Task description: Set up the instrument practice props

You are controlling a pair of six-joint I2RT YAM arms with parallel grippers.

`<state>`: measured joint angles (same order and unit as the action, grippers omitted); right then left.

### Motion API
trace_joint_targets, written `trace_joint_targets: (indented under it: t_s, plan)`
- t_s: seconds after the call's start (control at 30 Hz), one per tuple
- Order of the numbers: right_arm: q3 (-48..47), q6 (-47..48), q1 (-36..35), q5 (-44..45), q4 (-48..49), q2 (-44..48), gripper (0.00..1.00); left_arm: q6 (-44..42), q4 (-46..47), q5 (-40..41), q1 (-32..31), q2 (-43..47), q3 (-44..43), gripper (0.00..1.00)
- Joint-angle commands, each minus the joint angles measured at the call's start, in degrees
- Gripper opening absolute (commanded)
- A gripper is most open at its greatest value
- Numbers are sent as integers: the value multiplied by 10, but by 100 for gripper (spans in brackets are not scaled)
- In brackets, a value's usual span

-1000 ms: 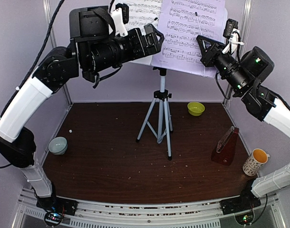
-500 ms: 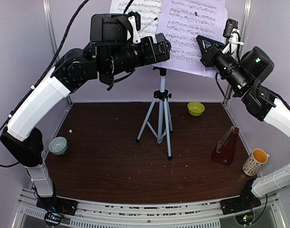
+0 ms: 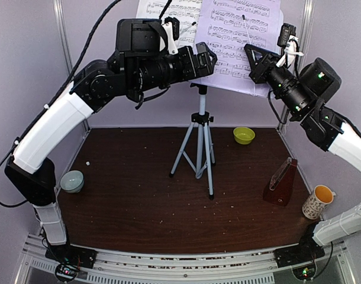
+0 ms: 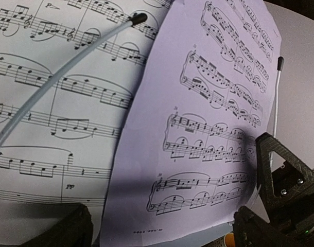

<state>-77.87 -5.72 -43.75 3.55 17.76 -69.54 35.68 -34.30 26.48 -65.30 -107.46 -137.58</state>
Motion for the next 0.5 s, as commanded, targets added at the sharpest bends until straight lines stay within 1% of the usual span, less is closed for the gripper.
trace_joint_targets:
  t_s: [0.0,0.47]
  plan:
    - [-14,8,-6,-3,12,5,0,3,37,-22,1,-8,-17,98]
    - [-14,9,-6,-8,13,5,0,13,43,-61,10,-25,-35,98]
